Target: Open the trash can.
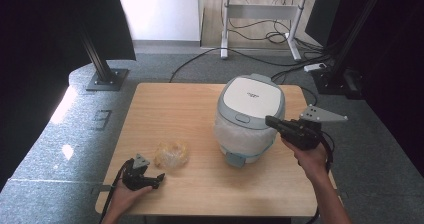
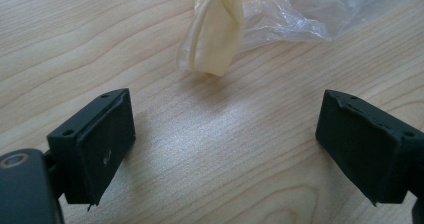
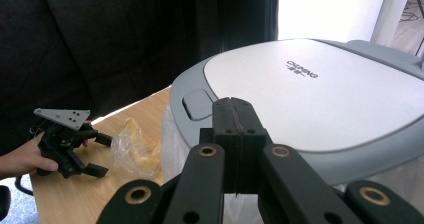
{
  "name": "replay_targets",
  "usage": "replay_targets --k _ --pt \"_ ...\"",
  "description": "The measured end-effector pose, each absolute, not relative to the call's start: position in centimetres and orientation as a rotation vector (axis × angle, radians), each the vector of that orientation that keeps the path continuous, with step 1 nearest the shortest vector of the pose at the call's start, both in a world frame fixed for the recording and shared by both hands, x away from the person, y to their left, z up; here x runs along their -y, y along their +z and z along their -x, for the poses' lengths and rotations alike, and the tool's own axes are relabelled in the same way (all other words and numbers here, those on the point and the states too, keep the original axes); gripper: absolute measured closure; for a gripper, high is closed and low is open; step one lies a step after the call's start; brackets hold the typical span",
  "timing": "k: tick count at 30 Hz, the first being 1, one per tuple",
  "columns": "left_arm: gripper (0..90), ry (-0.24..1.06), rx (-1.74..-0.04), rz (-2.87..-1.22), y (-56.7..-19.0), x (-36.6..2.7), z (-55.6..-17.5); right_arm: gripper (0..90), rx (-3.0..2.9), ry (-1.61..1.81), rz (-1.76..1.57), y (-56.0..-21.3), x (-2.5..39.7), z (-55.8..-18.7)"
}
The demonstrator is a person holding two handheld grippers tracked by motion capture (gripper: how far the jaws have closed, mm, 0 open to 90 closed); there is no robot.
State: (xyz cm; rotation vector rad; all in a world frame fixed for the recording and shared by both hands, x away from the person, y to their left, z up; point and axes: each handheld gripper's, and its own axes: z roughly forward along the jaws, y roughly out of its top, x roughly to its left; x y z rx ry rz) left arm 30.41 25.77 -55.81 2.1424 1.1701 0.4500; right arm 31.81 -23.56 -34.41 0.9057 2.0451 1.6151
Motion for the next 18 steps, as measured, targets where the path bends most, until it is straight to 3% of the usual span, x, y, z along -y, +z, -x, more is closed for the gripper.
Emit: replay_targets --k 18 --pt "8.4 0.45 -1.167 -2.143 -55.8 -25.8 -30.4 89.7 -2.079 1.587 -0.917 -34.1 21.5 -34.0"
